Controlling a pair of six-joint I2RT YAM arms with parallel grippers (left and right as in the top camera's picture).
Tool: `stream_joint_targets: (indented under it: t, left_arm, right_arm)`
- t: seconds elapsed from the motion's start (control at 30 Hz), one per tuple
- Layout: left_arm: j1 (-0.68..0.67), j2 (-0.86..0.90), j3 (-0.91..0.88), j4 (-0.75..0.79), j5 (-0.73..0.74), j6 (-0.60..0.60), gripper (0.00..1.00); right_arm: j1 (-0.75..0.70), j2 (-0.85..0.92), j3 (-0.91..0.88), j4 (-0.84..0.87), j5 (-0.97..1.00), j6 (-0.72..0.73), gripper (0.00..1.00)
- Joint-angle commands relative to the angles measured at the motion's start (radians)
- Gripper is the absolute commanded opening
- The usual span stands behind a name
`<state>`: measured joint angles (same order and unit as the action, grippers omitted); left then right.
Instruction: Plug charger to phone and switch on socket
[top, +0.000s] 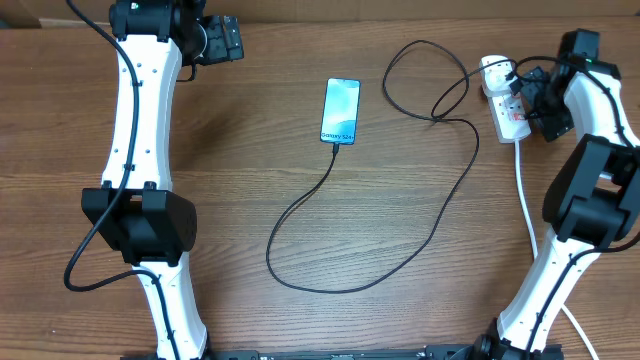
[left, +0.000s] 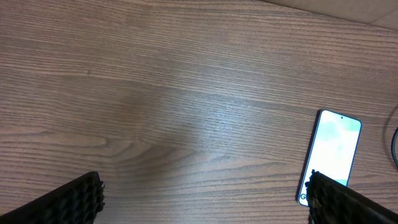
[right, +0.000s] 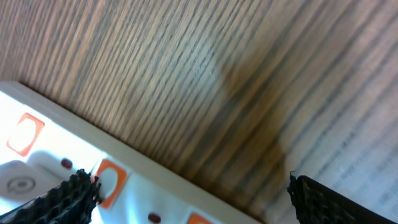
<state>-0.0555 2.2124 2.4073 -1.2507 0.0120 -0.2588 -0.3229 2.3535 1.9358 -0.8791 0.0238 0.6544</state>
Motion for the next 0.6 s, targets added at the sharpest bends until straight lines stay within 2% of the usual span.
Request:
stream_joint_targets:
  t: [0.0, 0.57]
  left_arm:
    - [-0.005, 0.008, -0.002, -0.002, 0.007, -0.01, 0.99]
    - [-0.005, 0.008, -0.002, -0.002, 0.007, -0.01, 1.0]
  right_arm:
    - [-0.025, 0.033, -0.011, 0.014, -0.115, 0.0, 1.0]
    - [-0.022, 0.033, -0.012, 0.002, -0.12, -0.051, 1.0]
